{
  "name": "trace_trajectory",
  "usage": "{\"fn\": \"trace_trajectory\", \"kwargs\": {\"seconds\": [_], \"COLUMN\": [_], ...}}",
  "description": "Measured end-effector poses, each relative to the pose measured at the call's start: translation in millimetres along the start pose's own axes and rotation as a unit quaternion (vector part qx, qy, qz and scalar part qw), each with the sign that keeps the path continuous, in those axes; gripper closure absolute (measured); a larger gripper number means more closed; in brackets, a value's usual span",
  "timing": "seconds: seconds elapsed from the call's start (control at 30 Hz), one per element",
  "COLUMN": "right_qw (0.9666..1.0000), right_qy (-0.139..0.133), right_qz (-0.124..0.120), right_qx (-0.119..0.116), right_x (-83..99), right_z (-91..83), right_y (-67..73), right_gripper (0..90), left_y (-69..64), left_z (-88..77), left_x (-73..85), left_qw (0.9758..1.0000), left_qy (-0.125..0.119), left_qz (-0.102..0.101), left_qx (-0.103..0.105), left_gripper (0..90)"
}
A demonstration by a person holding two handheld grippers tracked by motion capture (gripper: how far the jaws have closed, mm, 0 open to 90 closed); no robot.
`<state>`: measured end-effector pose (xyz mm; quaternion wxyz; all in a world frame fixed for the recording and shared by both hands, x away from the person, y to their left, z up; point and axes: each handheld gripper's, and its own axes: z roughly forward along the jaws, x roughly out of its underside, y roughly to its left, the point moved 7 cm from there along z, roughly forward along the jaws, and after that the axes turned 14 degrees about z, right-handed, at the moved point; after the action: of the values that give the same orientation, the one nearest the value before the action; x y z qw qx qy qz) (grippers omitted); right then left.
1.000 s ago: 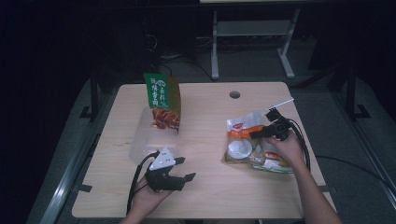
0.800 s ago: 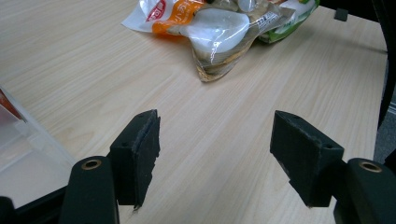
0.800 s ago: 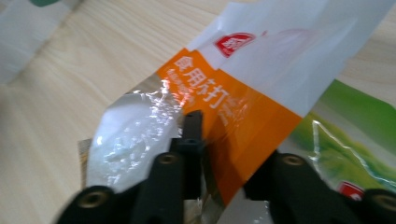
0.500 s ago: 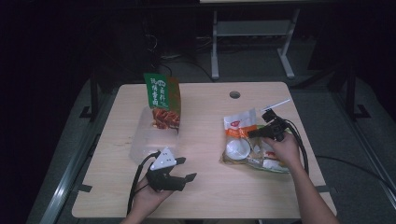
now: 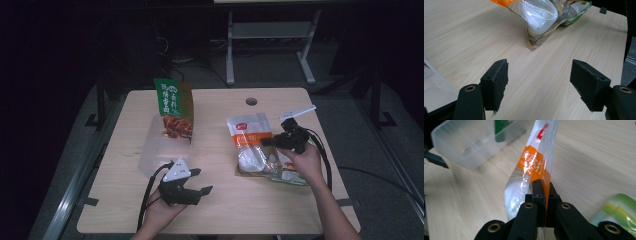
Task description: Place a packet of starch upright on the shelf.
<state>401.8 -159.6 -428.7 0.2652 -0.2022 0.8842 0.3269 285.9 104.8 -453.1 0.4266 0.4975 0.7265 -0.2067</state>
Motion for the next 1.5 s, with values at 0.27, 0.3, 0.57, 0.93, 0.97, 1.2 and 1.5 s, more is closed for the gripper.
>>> {"fn": "trace_trajectory", "kwargs": {"seconds": [0.27, 0.3, 0.57, 0.93, 0.97, 1.2, 1.5], "right_qw": [0.9991, 0.9989, 0.9959, 0.9878, 0.9868, 0.9779, 0.9672], "right_qy": [-0.017, -0.018, -0.027, -0.03, -0.032, -0.029, -0.017], "right_qz": [-0.031, -0.036, -0.077, -0.116, -0.118, -0.149, -0.181], "right_qx": [-0.024, -0.025, -0.038, -0.099, -0.106, -0.144, -0.177], "right_x": [4.7, 5.3, 9.3, 16.7, 17.8, 31.0, 41.2], "right_z": [-7.6, -8.3, -12.2, -5.4, -4.9, 4.8, 11.1], "right_y": [20.9, 23.3, 50.8, 88.0, 91.3, 109.3, 125.2], "right_gripper": [89.9, 89.9, 90.0, 90.0, 90.0, 90.0, 90.0], "left_y": [-0.3, -0.4, -2.1, -1.6, -1.6, -5.0, -5.3], "left_z": [-0.2, 0.2, 4.2, 6.6, 7.2, 12.5, 15.5], "left_x": [-0.4, -0.5, -0.2, 0.0, -0.2, 0.5, 0.3], "left_qw": [1.0, 1.0, 1.0, 1.0, 1.0, 0.9994, 0.9975], "left_qy": [-0.003, -0.003, -0.001, 0.002, 0.002, 0.003, -0.01], "left_qz": [-0.002, -0.002, -0.003, -0.003, -0.005, -0.02, -0.05], "left_qx": [0.0, 0.0, 0.005, 0.006, 0.005, 0.029, 0.048], "left_gripper": [30.2, 30.2, 29.8, 28.4, 27.6, 30.5, 55.3]}}
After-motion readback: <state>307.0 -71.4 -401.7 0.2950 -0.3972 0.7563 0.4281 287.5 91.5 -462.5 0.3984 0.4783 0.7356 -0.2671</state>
